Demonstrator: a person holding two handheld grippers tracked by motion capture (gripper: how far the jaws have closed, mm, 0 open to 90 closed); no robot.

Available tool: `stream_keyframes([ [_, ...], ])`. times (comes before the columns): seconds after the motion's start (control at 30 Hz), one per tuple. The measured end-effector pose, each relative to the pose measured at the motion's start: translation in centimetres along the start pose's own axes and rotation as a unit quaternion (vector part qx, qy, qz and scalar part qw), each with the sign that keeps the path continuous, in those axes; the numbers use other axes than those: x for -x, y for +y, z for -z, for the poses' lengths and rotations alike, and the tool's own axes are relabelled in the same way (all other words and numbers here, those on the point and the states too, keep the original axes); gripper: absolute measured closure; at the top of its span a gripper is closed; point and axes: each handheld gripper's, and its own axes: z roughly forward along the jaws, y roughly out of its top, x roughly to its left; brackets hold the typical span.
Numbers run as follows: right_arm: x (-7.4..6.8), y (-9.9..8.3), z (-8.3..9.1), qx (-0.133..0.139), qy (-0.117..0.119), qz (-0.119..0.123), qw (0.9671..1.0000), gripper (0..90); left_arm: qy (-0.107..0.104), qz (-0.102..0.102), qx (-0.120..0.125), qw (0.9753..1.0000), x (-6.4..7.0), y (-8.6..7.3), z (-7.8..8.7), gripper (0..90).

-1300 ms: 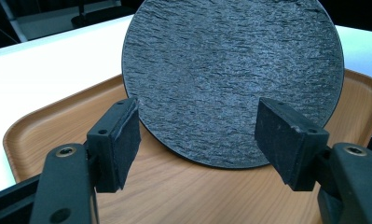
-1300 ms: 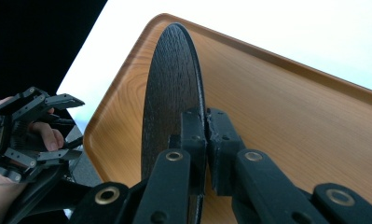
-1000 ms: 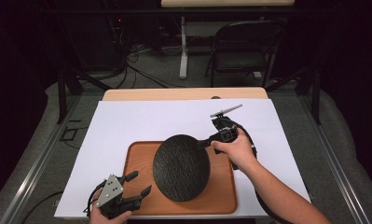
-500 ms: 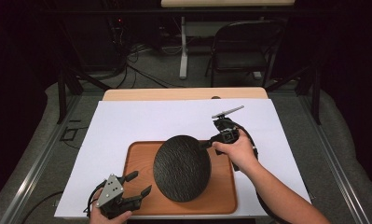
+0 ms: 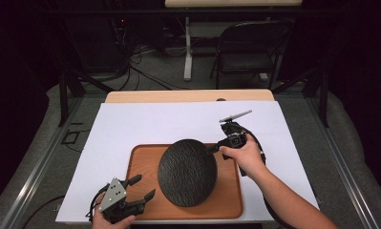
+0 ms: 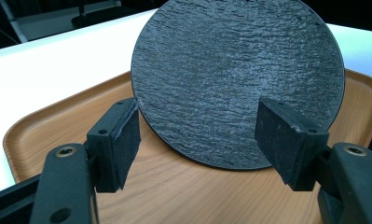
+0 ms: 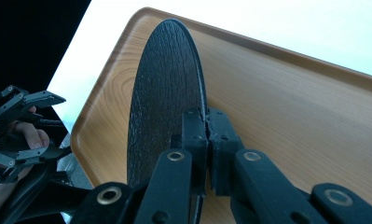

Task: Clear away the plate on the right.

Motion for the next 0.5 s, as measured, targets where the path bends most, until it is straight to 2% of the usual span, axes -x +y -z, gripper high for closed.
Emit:
stream_keyframes([
  [0.5,1.0,-1.2,0.2,0.003,0.003,-0.015,0.9999,87.2,0.000,-0.001,0.000,1.0000,0.1,0.0,0.0,31.4],
])
